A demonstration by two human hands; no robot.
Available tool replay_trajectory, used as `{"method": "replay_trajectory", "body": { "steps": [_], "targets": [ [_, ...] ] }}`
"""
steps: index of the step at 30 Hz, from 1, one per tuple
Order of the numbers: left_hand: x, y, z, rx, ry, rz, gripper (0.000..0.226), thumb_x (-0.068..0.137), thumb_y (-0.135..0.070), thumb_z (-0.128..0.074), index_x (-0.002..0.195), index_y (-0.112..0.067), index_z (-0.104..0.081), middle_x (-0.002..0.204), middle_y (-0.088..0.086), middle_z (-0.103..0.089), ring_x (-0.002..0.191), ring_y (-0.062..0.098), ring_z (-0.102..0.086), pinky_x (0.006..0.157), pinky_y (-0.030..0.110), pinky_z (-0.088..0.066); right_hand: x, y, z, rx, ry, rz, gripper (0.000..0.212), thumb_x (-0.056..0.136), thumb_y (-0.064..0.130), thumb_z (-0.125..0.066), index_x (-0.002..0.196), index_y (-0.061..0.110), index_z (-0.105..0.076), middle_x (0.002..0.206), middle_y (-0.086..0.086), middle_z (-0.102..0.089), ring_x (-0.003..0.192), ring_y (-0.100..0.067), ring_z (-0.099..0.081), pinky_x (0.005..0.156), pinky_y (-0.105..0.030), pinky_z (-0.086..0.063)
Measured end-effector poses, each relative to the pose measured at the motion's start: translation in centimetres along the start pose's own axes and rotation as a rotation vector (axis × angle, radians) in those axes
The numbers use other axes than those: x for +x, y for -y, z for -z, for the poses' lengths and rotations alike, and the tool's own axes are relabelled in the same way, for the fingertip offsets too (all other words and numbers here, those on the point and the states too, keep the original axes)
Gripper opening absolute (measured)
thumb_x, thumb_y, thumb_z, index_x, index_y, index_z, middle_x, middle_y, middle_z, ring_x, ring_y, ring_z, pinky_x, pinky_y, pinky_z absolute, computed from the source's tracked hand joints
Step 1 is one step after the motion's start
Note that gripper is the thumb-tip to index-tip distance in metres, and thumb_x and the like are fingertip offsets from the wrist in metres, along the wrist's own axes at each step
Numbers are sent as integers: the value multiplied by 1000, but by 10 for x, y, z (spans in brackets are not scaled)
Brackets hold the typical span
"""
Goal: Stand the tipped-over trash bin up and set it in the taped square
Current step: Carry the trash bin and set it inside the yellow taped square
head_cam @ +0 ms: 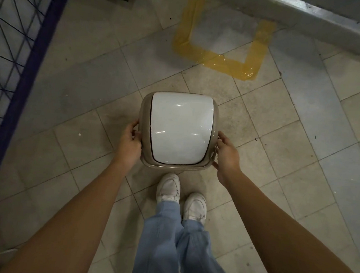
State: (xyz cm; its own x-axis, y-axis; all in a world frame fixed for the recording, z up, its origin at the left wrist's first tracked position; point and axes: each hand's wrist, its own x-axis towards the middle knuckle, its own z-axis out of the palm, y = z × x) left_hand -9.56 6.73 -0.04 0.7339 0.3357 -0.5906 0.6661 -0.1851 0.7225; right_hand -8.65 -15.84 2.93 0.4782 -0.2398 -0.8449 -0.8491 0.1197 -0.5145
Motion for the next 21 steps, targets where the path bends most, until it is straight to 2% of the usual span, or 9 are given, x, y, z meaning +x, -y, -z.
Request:
{"method": "replay_trajectory", "body": {
  "steps": [3, 5, 7, 11, 13, 15, 17, 19, 21],
  "targets": [
    [2, 2, -3, 26, 11, -8, 37, 97, -12, -39, 133, -17, -44, 81, -8, -54, 74, 4, -53, 66, 14, -44, 3, 1, 1, -5, 21, 30, 45, 100, 14, -32, 144, 24, -41, 117, 12, -53, 86, 5, -52, 64, -18, -43],
    [0, 0, -2, 30, -24, -18, 38, 96, -9, -39, 133, -16, -45, 80, -8, -53, 73, 3, -53, 64, 12, -42, 3, -1, 0, -17, 33, 42, 46, 100, 12, -33, 144, 23, -39, 132, 7, -51, 82, 5, -50, 67, -17, -43],
    [1, -1, -1, 68, -68, -36, 39, 94, -7, -41, 132, -14, -45, 78, -10, -51, 71, 3, -51, 63, 15, -42, 2, 0, -1, -26, 45, 44, 48, 99, 8, -33, 144, 23, -38, 142, 2, -48, 84, 4, -51, 69, -17, -44],
    [0, -2, 0, 111, -101, -45, 40, 93, -7, -44, 133, -14, -45, 77, -10, -49, 71, 8, -52, 73, 28, -42, -2, -2, -3, -50, 51, 80, 52, 97, 3, -32, 145, 23, -37, 142, -3, -50, 95, -3, -56, 76, -19, -48],
    [-5, -1, 1, 128, -95, -48, 41, 93, -8, -44, 134, -17, -45, 80, -8, -50, 72, 7, -52, 73, 26, -42, -3, -6, -2, -81, 51, 110, 56, 95, 0, -33, 146, 24, -35, 146, -5, -46, 114, -14, -54, 93, -29, -49],
    [-14, 2, 5, 145, -74, -67, 43, 93, -8, -45, 134, -21, -44, 89, -3, -54, 76, 7, -52, 75, 23, -42, -6, -11, 1, -149, 69, 132, 65, 90, -6, -36, 147, 25, -32, 150, -3, -39, 130, -20, -44, 105, -36, -43],
    [-21, 4, 7, 154, -31, -89, 47, 93, -6, -44, 136, -24, -42, 100, 0, -56, 82, 7, -54, 78, 20, -41, -9, -16, 3, -237, 107, 178, 74, 85, -10, -43, 149, 25, -28, 151, -1, -38, 134, -20, -40, 105, -34, -42],
    [-22, 7, 8, 138, 24, -98, 53, 92, -3, -44, 139, -26, -38, 108, -2, -56, 87, 5, -55, 78, 19, -43, -9, -20, 5, -324, 146, 255, 84, 79, -10, -56, 150, 21, -25, 149, -4, -40, 132, -21, -44, 105, -37, -43],
    [-19, 12, 12, 85, 110, -104, 64, 88, -1, -50, 142, -29, -31, 110, -9, -54, 88, -2, -55, 70, 8, -44, -5, -23, 5, -447, 177, 332, 97, 68, -6, -72, 149, 17, -25, 145, -9, -42, 131, -24, -46, 106, -42, -44]
  ]
}}
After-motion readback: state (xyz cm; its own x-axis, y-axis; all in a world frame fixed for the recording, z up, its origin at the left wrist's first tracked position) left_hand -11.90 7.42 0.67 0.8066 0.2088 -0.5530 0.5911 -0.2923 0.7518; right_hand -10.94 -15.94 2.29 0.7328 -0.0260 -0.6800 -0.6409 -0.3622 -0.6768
